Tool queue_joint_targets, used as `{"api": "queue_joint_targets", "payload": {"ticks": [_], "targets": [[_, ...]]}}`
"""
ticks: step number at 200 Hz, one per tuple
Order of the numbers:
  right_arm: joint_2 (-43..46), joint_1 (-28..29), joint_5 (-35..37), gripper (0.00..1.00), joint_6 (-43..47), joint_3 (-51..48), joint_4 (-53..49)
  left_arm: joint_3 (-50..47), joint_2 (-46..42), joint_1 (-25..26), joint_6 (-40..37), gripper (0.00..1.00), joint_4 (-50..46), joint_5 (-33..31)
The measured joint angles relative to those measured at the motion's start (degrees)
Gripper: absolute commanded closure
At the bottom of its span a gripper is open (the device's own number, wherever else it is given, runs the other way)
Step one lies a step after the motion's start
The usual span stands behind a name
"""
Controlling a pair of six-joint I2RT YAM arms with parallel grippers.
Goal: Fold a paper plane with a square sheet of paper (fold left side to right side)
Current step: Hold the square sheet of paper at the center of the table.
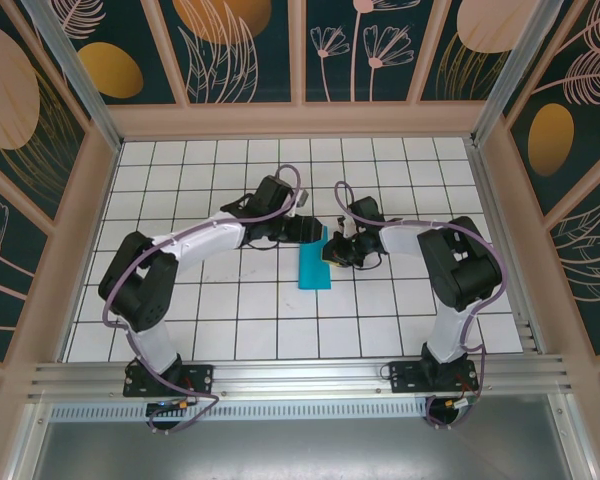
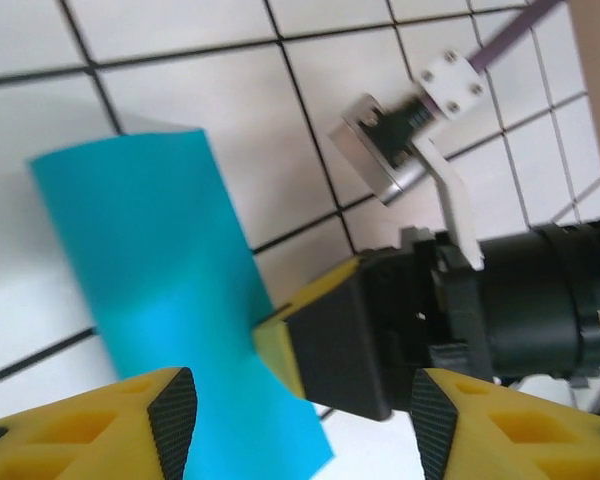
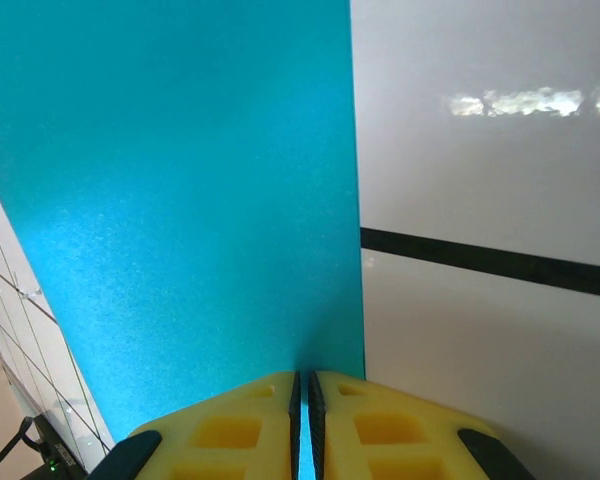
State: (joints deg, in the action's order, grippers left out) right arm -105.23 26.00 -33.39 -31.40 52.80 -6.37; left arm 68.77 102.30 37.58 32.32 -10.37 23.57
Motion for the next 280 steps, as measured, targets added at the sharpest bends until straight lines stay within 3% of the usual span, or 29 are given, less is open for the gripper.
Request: {"api": "queue_joint_targets", "payload": {"ticks": [49, 169, 280], "targets": [[-0.5, 0.2, 0.0, 0.84, 0.0, 0.6, -0.1, -0.9, 5.6, 0.9, 2.2, 0.4, 3.5, 4.5], [-0.6, 0.3, 0.4, 0.84, 1.1, 1.1, -1.0, -3.8, 8.7, 0.1, 1.7, 0.4, 3.3, 0.1], [0.7, -0.3, 0.4, 0.84, 1.1, 1.2, -1.3, -6.2, 8.5, -0.5, 1.6, 0.4, 7.2, 1.7]]}}
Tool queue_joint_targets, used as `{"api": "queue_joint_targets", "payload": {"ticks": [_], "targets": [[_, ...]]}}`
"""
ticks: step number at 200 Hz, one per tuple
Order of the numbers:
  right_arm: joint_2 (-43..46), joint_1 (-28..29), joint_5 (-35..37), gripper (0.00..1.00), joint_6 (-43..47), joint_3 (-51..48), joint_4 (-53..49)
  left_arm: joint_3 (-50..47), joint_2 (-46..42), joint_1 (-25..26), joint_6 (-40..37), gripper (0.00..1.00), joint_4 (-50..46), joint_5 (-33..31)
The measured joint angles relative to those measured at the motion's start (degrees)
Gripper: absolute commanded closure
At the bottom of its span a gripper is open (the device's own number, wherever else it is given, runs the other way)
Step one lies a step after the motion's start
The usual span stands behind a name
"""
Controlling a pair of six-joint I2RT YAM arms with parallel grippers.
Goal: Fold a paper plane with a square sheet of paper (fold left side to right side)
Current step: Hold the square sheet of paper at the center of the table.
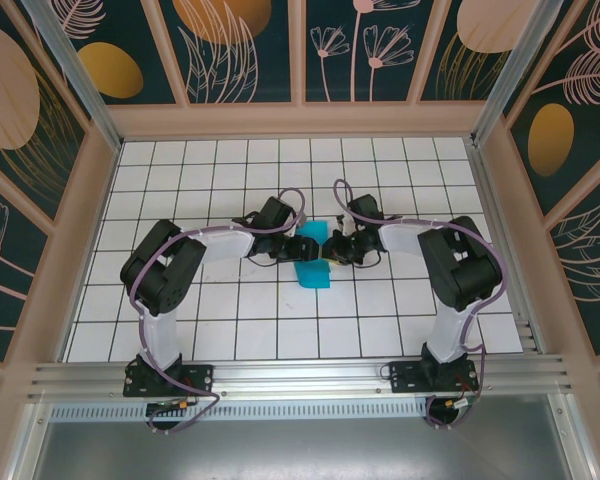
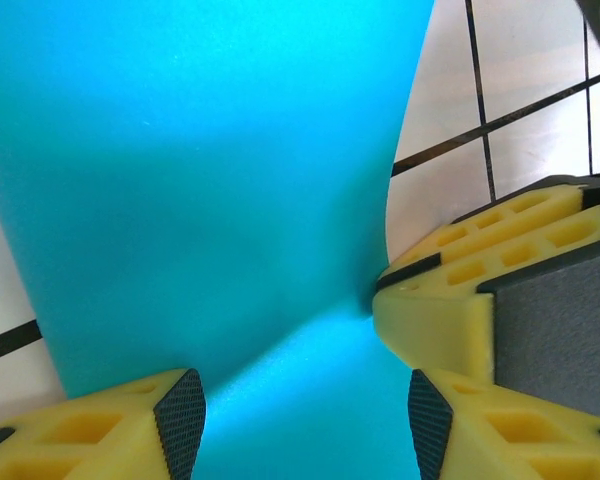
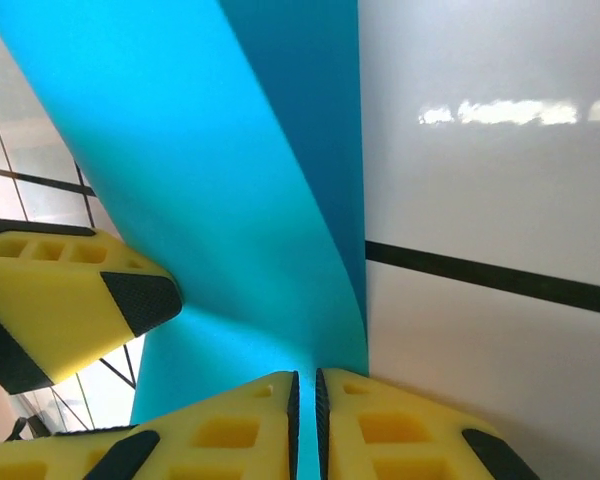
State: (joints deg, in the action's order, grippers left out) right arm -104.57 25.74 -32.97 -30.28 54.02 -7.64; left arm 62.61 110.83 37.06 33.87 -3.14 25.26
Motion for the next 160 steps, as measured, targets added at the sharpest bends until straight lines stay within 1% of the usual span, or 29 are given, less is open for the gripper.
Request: {"api": "queue_joint_targets", "payload": {"ticks": [41, 74, 112, 160], "targets": [[2.7, -2.5, 0.4, 0.86, 0.4, 3.1, -1.4, -0.1, 0.0, 0.0, 0.0, 0.4, 0.2, 0.0], [2.3, -2.5, -0.1, 0.88, 0.2, 5.8, -0.8, -0.1, 0.0, 0.0, 0.0, 0.4, 0.2, 0.0], [-2.6, -1.3, -1.2, 0.88, -0.3, 9.7, 0.6, -0.1, 0.0, 0.0, 0.0, 0.4, 0.2, 0.0], [-8.2, -0.7, -2.3, 0.88, -1.6, 11.6, 1.8, -0.1, 0.0, 0.0, 0.0, 0.4, 0.2, 0.0]]}}
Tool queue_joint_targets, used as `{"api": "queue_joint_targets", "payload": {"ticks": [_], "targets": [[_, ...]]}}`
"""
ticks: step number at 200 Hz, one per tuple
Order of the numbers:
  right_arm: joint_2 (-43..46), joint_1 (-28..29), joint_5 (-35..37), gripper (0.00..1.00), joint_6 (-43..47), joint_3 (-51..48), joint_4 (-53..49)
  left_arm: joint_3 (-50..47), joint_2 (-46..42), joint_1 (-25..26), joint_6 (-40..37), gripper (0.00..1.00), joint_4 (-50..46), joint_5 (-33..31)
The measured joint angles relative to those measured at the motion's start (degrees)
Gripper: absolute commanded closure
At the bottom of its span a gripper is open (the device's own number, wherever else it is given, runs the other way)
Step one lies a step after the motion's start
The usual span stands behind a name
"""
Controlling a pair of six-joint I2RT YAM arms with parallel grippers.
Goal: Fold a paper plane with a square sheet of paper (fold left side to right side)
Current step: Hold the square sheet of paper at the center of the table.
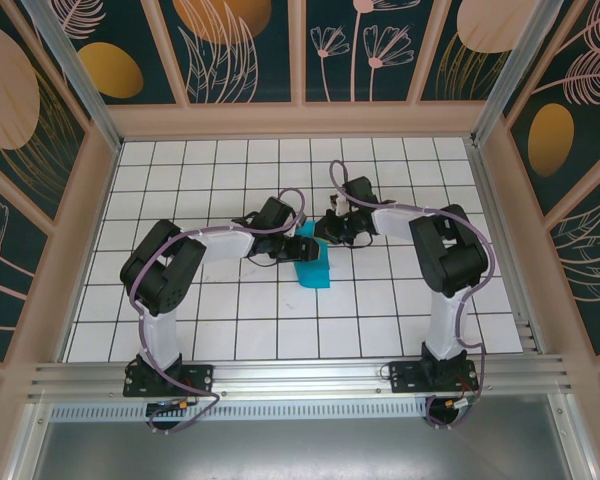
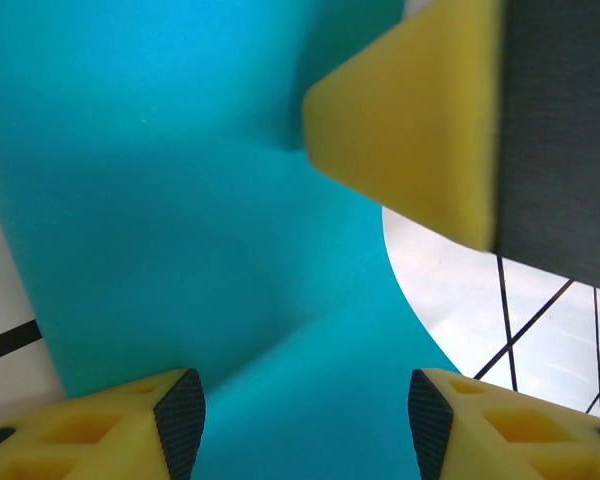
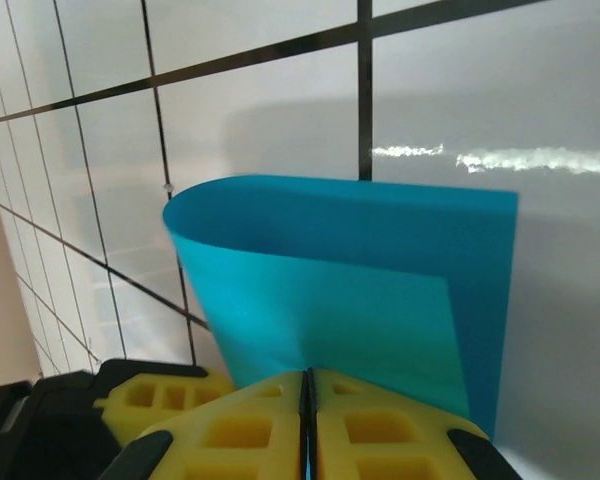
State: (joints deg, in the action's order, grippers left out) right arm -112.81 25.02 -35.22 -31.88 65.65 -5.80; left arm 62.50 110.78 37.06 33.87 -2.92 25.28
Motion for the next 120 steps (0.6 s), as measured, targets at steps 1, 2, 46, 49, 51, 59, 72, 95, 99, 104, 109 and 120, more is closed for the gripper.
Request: {"api": "queue_joint_targets", "payload": {"ticks": [1, 2, 46, 49, 51, 59, 72, 95, 99, 104, 109, 120], "targets": [[-0.1, 0.0, 0.0, 0.88, 0.0, 0.0, 0.0, 0.0, 0.0, 0.0, 0.0, 0.4, 0.0, 0.0], [-0.2, 0.0, 0.0, 0.88, 0.0, 0.2, 0.0, 0.0, 0.0, 0.0, 0.0, 0.4, 0.0, 0.0], [-2.4, 0.5, 0.7, 0.88, 0.1, 1.9, -0.1, -0.2, -0.1, 0.0, -0.6, 0.39, 0.2, 0.0], [-2.6, 0.5, 0.8, 0.88, 0.2, 1.9, -0.1, -0.2, -0.1, 0.1, -0.7, 0.39, 0.2, 0.0], [-2.7, 0.5, 0.9, 0.88, 0.3, 1.9, -0.1, -0.2, -0.1, 0.1, -0.8, 0.39, 0.2, 0.0], [-3.2, 0.5, 1.1, 0.88, 0.3, 2.0, -0.3, -0.2, -0.2, 0.1, -1.2, 0.39, 0.2, 0.0], [-3.8, 0.5, 1.1, 0.88, 0.5, 2.2, -0.6, -0.3, -0.2, 0.2, -1.9, 0.39, 0.2, 0.1], [-3.9, 0.5, 1.4, 0.88, 0.6, 2.6, -1.2, -0.5, -0.4, 0.4, -3.7, 0.38, 0.2, 0.0], [-3.9, 0.5, 1.5, 0.88, 0.7, 2.6, -1.3, -0.5, -0.4, 0.4, -4.1, 0.38, 0.2, 0.0], [-4.0, 0.5, 1.5, 0.88, 0.7, 2.6, -1.4, -0.7, -0.5, 0.4, -4.5, 0.38, 0.3, 0.0], [-4.0, 0.6, 1.6, 0.88, 0.9, 2.7, -1.5, -0.8, -0.6, 0.5, -5.0, 0.38, 0.3, 0.0], [-4.0, 0.6, 1.9, 0.88, 1.2, 2.9, -1.8, -1.1, -0.8, 0.6, -6.1, 0.38, 0.6, -0.2]]}}
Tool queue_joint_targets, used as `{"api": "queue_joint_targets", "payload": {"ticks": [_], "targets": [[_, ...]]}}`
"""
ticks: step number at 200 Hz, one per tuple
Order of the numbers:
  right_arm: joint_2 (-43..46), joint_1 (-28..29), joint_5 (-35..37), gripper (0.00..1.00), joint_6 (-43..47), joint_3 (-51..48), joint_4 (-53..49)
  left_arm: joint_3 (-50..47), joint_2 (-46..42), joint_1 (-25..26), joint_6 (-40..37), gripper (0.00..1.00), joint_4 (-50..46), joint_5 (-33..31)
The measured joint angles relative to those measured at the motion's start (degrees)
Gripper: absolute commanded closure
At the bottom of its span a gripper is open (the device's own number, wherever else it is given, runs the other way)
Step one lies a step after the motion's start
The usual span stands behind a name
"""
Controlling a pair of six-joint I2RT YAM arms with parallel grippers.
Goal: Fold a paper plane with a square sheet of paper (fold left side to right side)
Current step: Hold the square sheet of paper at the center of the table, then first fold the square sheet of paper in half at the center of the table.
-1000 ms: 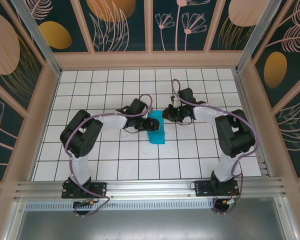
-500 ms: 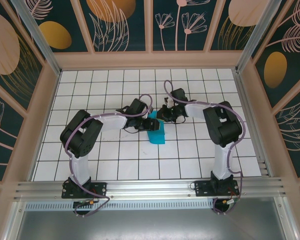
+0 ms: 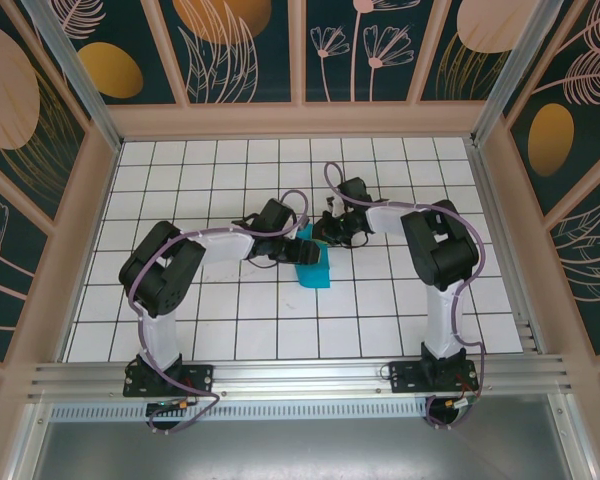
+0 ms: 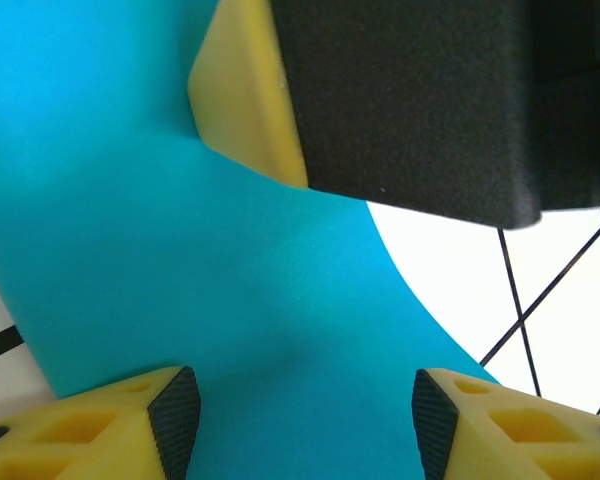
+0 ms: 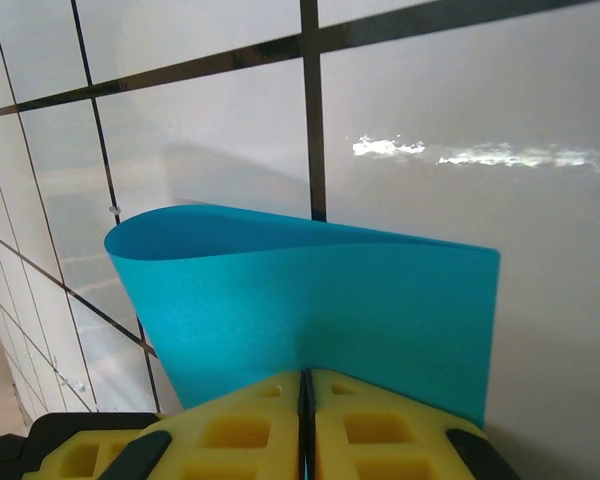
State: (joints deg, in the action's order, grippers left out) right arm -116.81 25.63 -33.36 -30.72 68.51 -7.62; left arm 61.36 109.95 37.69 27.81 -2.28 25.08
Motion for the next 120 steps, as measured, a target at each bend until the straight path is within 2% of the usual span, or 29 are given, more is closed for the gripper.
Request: {"api": "queue_joint_targets", "payload": {"ticks": [52, 120], "targets": [[0.0, 0.5, 1.4, 0.88, 0.7, 0.8, -1.5, -1.2, -0.9, 0.8, -4.3, 0.37, 0.9, -1.1], [-0.4, 0.8, 2.0, 0.88, 0.9, 1.9, -3.0, -2.8, -2.0, 2.2, -6.1, 0.37, 1.7, -2.0]]}}
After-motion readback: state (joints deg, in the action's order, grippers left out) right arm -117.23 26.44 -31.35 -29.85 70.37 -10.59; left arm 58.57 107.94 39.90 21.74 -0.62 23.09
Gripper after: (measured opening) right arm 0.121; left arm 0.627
